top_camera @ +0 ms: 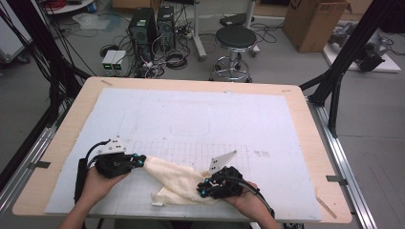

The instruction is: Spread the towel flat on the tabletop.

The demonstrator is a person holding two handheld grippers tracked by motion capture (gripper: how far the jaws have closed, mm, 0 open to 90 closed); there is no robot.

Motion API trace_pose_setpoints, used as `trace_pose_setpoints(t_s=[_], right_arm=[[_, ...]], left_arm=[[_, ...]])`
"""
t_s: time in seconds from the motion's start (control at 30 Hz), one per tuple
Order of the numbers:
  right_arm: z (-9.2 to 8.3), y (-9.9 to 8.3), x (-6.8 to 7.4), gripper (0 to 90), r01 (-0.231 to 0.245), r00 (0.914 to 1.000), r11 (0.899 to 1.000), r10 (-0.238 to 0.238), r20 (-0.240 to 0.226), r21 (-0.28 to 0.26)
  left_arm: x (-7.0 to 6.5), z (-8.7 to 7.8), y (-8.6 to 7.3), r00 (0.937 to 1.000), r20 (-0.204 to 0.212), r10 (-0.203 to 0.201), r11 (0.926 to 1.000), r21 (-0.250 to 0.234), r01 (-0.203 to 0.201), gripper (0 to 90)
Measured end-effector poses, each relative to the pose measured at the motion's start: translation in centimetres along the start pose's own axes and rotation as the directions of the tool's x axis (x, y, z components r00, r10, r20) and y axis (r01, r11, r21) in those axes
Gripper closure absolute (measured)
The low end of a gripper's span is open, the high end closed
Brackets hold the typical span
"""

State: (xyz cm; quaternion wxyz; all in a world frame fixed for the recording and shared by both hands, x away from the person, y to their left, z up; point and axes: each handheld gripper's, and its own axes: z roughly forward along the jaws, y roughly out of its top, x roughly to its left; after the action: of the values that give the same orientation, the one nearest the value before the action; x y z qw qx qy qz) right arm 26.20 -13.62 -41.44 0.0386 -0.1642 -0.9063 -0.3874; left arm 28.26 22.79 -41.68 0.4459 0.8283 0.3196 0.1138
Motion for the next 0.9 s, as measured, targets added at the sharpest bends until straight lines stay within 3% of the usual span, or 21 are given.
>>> trace_pose_setpoints(t_s=[0.17,0.27,0.33,0.5,0.63,0.73,0.83,0.9], right_arm=[[-2.0,1.5,-1.7,74.2,-0.022,0.9973,0.997,0.027,0.068,-0.071],[-2.3,2.3,-3.1,72.1,-0.034,0.9914,0.998,0.04,0.125,-0.056],[-1.8,2.6,-4.1,68.9,-0.045,0.9915,0.998,0.05,0.12,-0.041],[0.0,2.4,-5.7,66.4,-0.078,0.9906,0.995,0.07,0.117,0.066],[0.4,2.1,-6.2,86.0,-0.1,0.9938,0.989,0.094,0.059,0.111],[0.0,1.9,-6.3,87.5,-0.109,0.9924,0.989,0.102,0.069,0.098],[-1.2,1.9,-6.2,87.7,-0.112,0.9845,0.992,0.103,0.142,0.055],[-2.4,1.8,-6.2,87.6,-0.114,0.9698,0.993,0.106,0.22,0.024]], left_arm=[[0.0,0.0,-0.1,1.0,0.0,0.009,1.0,-0.003,-0.009,86.8],[-0.2,0.1,-0.2,0.9999,-0.002,0.014,0.9999,-0.004,-0.014,86.8],[-0.2,0.0,-0.2,0.9998,0.0,0.02,0.9998,-0.004,-0.02,86.8],[-0.2,0.1,-0.2,0.9996,0.004,0.027,0.9996,-0.004,-0.027,86.8],[-0.2,0.2,-0.2,0.9996,0.01,0.026,0.9996,-0.006,-0.026,86.8],[-0.2,0.3,-0.2,0.9997,0.007,0.022,0.9997,-0.008,-0.022,86.8],[-0.1,0.3,-0.2,1.0,0.003,0.009,0.9998,-0.019,-0.009,86.8],[0.0,0.5,-0.1,0.9999,0.0,-0.017,0.9991,-0.04,0.017,86.8]])
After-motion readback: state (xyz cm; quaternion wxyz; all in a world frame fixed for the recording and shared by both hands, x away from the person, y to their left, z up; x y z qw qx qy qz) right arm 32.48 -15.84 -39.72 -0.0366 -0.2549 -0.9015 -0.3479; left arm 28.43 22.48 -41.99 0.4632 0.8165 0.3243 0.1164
